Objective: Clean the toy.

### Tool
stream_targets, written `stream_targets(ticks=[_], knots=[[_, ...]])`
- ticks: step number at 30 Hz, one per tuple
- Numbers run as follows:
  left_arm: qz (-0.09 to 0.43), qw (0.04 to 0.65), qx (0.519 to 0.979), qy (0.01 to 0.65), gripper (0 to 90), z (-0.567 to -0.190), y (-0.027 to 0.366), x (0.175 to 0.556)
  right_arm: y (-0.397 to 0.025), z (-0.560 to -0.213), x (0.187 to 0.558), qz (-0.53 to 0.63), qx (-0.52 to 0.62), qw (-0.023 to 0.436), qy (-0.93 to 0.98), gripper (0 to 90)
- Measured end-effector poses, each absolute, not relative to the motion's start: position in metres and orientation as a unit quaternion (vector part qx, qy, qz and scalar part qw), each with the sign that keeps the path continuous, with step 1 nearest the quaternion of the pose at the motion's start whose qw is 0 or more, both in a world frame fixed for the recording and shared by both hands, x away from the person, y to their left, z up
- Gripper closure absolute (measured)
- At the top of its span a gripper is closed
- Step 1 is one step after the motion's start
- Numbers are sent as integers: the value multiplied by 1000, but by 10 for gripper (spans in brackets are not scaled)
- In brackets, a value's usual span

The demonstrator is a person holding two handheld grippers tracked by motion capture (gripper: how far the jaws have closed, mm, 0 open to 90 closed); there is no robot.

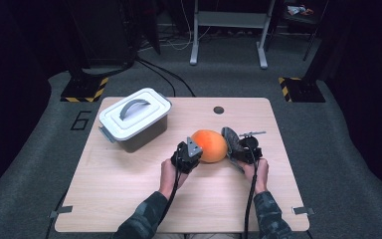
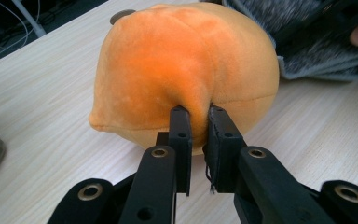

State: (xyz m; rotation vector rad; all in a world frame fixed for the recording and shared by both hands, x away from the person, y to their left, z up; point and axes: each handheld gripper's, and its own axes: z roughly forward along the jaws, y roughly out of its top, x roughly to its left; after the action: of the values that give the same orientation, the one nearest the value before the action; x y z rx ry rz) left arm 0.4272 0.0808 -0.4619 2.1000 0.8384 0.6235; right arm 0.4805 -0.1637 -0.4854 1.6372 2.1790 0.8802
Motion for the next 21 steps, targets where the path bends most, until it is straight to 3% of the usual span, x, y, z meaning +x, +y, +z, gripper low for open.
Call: stream_targets(ticks=[7, 14, 17, 21], knots=[[242, 394, 820, 337, 815, -462, 82, 428, -155, -447, 459, 355, 528, 186, 749, 720], [242, 389, 826, 329, 803, -461, 82, 427, -135, -447, 461, 353, 504, 175, 769, 721], [259, 378, 832, 313, 737, -458, 82, 427, -137, -448, 465, 353, 504, 173, 769, 721], [276, 356, 839, 306, 556, -456, 80, 430, -139, -448, 468, 352, 502, 173, 771, 721]])
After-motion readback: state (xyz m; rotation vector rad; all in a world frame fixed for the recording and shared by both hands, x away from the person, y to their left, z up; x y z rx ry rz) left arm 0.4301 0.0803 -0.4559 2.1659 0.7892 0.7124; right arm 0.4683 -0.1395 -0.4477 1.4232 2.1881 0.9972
